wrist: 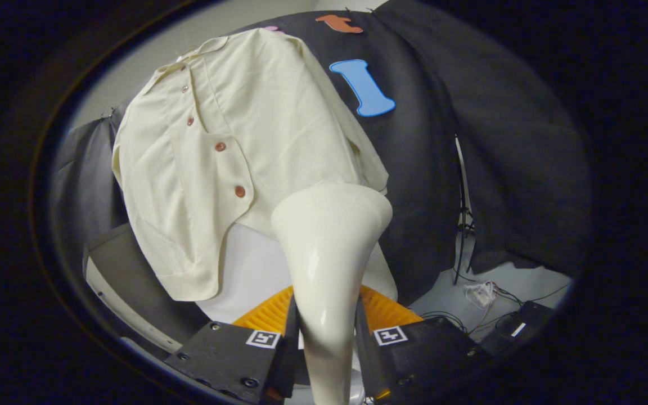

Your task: Iron the clothes twice with a garment steamer, once on the left side and once on the right side.

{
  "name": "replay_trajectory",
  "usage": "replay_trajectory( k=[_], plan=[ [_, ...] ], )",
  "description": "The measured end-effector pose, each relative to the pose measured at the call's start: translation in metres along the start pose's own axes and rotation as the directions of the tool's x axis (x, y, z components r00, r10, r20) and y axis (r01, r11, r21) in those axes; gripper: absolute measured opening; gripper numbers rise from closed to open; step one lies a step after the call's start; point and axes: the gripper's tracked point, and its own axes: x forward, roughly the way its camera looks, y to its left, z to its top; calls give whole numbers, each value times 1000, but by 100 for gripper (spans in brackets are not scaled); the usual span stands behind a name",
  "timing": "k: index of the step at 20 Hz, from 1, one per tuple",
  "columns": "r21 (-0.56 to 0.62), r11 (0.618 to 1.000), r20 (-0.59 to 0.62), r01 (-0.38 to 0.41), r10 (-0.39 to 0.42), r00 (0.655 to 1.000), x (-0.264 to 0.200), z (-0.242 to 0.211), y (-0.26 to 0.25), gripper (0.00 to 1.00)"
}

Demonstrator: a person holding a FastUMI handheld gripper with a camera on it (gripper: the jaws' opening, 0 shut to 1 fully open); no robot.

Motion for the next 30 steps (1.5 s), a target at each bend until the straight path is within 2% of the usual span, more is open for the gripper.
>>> replay_trajectory(
  k=[6,10,14,19,22,26,30],
  plan=[
    [21,1000,65,-21,19,998,-43,27,29,46],
    [5,998,138,-64,63,988,-79,52,70,46],
    [-29,989,189,-146,149,971,-122,72,138,46],
    [-132,971,252,-200,228,940,-179,73,233,45],
    [-209,965,303,-161,220,927,-210,63,281,45],
    [-345,935,323,-77,196,926,-230,33,337,45],
    [-338,941,329,-15,133,935,-240,11,371,45]
  ],
)
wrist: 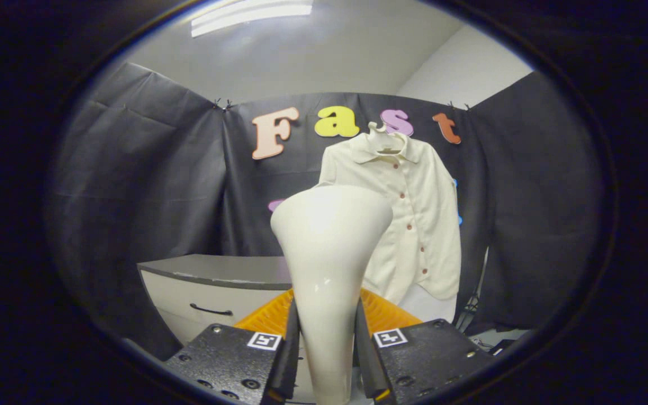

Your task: Iron the clothes twice with a garment steamer, once on the left side and once on the right side.

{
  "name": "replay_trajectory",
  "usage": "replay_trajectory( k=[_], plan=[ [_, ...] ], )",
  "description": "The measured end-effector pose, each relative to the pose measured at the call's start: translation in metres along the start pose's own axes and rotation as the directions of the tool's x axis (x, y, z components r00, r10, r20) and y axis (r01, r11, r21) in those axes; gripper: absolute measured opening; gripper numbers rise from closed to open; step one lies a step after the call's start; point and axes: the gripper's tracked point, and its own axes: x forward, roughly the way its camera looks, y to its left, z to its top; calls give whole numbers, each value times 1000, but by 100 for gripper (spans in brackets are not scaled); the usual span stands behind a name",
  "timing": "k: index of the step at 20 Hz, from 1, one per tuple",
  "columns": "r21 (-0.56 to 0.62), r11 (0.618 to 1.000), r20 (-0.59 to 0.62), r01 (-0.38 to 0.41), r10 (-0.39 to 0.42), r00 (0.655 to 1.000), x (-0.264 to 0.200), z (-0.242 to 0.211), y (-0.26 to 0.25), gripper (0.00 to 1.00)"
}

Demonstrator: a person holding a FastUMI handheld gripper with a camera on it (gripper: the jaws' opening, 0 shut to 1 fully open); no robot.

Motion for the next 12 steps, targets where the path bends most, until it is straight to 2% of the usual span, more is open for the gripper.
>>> replay_trajectory(
  k=[3,6,12],
  plan=[
    [-19,1000,-45,21,-22,999,-8,2,24,45],
    [-1,1000,-67,-6,6,998,-21,18,50,45],
    [47,997,-16,-56,57,998,-49,47,74,45]
  ],
)
